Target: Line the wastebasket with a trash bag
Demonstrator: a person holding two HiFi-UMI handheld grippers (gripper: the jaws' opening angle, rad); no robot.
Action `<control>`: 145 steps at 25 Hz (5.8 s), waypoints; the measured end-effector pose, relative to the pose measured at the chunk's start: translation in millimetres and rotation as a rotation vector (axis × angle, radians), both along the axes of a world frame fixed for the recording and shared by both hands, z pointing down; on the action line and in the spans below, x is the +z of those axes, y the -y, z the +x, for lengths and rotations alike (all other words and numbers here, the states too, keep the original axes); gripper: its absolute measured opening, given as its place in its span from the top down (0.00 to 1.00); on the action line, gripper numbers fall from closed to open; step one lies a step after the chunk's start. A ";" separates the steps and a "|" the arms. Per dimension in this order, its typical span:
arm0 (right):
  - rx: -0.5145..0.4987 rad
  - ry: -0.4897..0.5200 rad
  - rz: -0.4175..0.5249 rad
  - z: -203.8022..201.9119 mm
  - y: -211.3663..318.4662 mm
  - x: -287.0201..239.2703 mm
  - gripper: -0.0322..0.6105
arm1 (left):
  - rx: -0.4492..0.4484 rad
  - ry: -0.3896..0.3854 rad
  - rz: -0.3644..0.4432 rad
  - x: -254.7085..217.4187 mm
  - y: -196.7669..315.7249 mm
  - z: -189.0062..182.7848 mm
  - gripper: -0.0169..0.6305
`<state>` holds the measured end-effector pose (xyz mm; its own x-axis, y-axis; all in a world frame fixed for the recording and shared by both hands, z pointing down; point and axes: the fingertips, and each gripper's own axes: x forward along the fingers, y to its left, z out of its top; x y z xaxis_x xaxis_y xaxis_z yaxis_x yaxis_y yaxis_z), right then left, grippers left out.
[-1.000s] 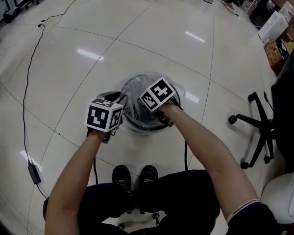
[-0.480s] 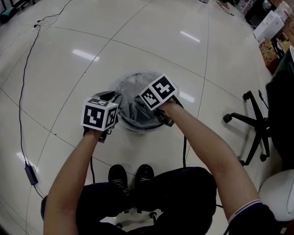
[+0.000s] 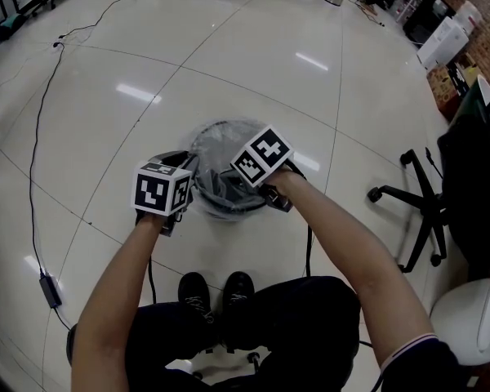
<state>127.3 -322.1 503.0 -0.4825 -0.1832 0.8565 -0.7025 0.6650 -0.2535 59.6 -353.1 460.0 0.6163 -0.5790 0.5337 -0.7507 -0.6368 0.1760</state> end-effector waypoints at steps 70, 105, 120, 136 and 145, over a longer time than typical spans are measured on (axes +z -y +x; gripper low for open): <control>0.212 0.337 0.134 126.5 74.5 21.0 0.95 | 0.109 0.104 -0.106 46.2 85.7 6.4 0.92; 0.379 0.267 0.168 179.8 -10.0 29.0 0.68 | 0.020 0.049 -0.055 12.5 22.7 -42.0 0.81; 0.429 0.395 0.266 188.3 -9.1 -39.6 0.84 | -0.007 0.046 -0.020 -6.1 5.1 -46.9 0.81; 0.242 0.427 0.647 69.2 -48.9 -209.2 0.95 | 0.084 -0.129 0.250 -150.3 -68.7 -4.6 0.96; 0.301 0.519 0.762 36.1 -86.1 -241.0 0.95 | 0.095 -0.241 0.313 -192.1 -104.5 14.0 0.96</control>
<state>163.4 -236.0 262.0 -0.6093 -0.7785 0.1507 -0.7923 0.5901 -0.1550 73.6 -248.6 267.9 0.7608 -0.6251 0.1745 -0.6469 -0.7520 0.1262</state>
